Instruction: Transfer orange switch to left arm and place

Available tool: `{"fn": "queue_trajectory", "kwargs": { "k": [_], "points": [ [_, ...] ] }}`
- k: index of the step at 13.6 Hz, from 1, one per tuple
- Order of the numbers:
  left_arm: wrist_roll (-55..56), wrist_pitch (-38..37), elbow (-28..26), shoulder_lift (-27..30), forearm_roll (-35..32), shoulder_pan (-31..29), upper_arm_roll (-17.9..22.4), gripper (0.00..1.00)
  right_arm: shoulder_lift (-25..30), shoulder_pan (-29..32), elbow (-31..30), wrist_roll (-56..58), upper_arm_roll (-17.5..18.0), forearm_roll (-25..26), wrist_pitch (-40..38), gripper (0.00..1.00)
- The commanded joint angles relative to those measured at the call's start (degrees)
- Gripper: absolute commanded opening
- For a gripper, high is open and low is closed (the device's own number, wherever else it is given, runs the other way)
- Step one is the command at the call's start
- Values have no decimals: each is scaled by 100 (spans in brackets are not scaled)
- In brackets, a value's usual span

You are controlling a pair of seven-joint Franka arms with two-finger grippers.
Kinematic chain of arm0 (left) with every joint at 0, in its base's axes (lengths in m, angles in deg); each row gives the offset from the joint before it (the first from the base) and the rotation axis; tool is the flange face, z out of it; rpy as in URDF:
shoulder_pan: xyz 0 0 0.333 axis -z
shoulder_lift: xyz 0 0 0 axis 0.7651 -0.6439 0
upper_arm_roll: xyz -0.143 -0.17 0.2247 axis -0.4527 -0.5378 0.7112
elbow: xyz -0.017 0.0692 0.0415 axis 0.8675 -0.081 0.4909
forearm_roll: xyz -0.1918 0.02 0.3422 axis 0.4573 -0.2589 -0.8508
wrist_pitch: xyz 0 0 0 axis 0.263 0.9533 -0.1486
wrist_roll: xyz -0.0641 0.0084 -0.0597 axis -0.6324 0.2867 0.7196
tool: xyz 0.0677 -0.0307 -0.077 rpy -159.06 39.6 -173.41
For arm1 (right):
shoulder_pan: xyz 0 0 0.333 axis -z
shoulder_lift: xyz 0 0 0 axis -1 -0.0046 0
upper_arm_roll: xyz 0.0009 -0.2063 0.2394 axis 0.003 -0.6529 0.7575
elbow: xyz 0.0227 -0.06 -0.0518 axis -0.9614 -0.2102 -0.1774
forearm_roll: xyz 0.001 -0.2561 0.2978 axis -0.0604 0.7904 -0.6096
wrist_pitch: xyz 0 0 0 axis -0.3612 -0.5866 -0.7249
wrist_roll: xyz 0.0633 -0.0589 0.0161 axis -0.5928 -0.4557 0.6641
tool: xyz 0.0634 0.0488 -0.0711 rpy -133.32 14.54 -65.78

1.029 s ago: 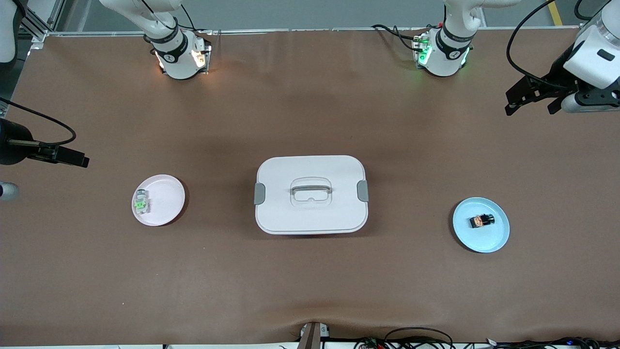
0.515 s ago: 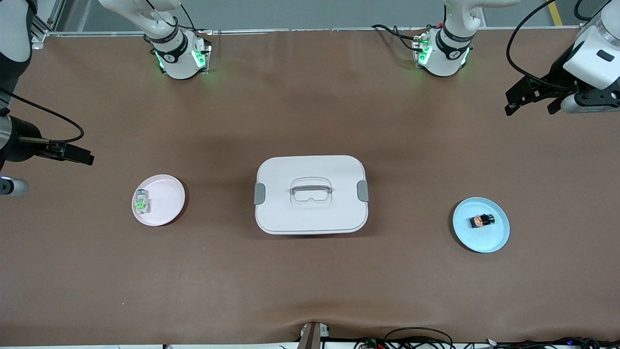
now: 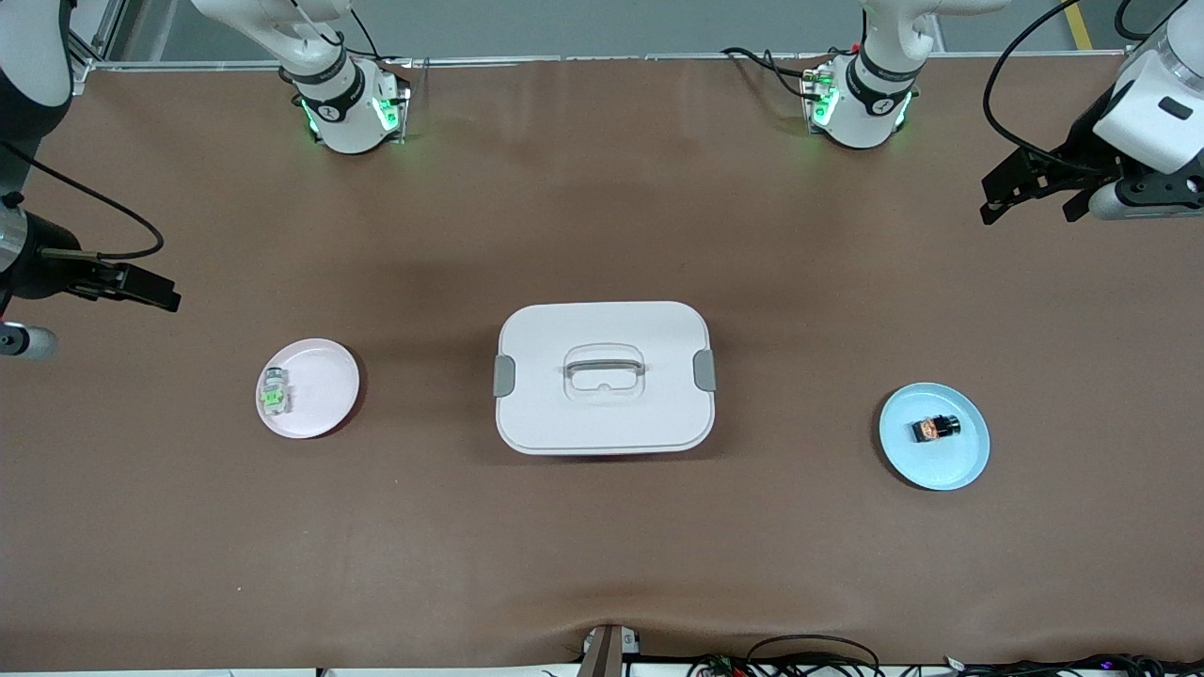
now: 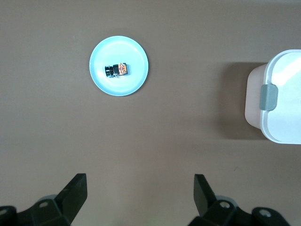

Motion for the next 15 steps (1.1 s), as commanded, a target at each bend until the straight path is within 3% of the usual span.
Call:
{"fn": "queue_trajectory", "kwargs": {
  "k": [1, 4, 15],
  "points": [
    [49, 126, -93, 88, -97, 27, 12, 100, 474, 37, -651, 78, 13, 3, 290, 100],
    [-21, 179, -119, 79, -89, 27, -5, 100, 781, 54, -1002, 78, 13, 3, 623, 100],
    [-30, 214, -155, 79, -80, 62, -14, 100, 905, 90, -678, 42, 13, -129, 317, 100]
  ]
}}
